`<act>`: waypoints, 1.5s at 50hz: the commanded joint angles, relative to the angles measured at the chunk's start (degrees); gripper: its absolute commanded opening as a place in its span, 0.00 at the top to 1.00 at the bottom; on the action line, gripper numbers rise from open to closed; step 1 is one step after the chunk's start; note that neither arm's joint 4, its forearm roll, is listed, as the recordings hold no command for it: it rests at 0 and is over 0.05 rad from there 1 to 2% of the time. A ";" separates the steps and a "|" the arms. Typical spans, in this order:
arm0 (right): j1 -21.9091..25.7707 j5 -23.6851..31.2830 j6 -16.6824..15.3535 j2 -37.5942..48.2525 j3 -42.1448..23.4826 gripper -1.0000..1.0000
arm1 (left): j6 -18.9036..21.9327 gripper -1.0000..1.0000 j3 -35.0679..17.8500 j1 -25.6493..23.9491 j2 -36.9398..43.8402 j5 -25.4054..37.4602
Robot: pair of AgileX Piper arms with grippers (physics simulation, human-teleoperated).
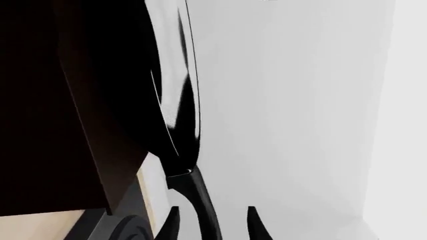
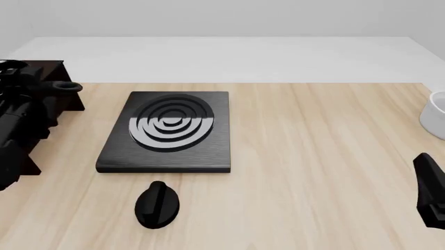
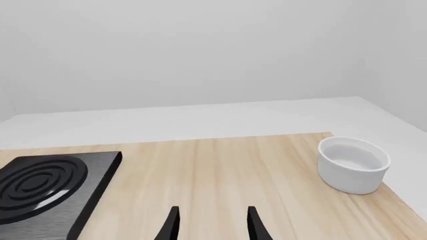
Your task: Put the frying pan on top of the cabinet.
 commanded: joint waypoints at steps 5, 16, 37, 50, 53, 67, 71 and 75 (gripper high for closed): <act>0.05 -0.04 0.02 0.00 0.00 0.00 | 1.55 0.00 1.91 0.47 -4.72 1.82; 0.09 -0.14 0.04 0.00 0.00 0.00 | 1.88 0.00 6.10 -0.38 -8.22 2.34; 0.23 -0.34 0.06 0.00 0.01 0.00 | 3.79 0.00 13.64 -2.21 -20.92 9.71; 0.41 -0.42 0.04 0.00 0.01 0.00 | 4.86 0.00 18.09 -2.97 -31.18 14.70; 0.54 -0.46 -0.08 0.00 0.01 0.00 | 4.99 0.00 18.63 -2.76 -31.72 14.95; 0.69 -0.83 -0.19 0.00 0.01 0.00 | 8.15 0.00 20.65 -2.75 -50.25 31.38; 0.62 -1.00 -0.18 0.00 0.02 0.00 | 9.86 0.00 20.77 -2.67 -55.26 36.42; 0.52 -1.05 -0.27 -0.01 0.02 0.00 | 12.34 0.00 20.90 -2.95 -59.74 41.35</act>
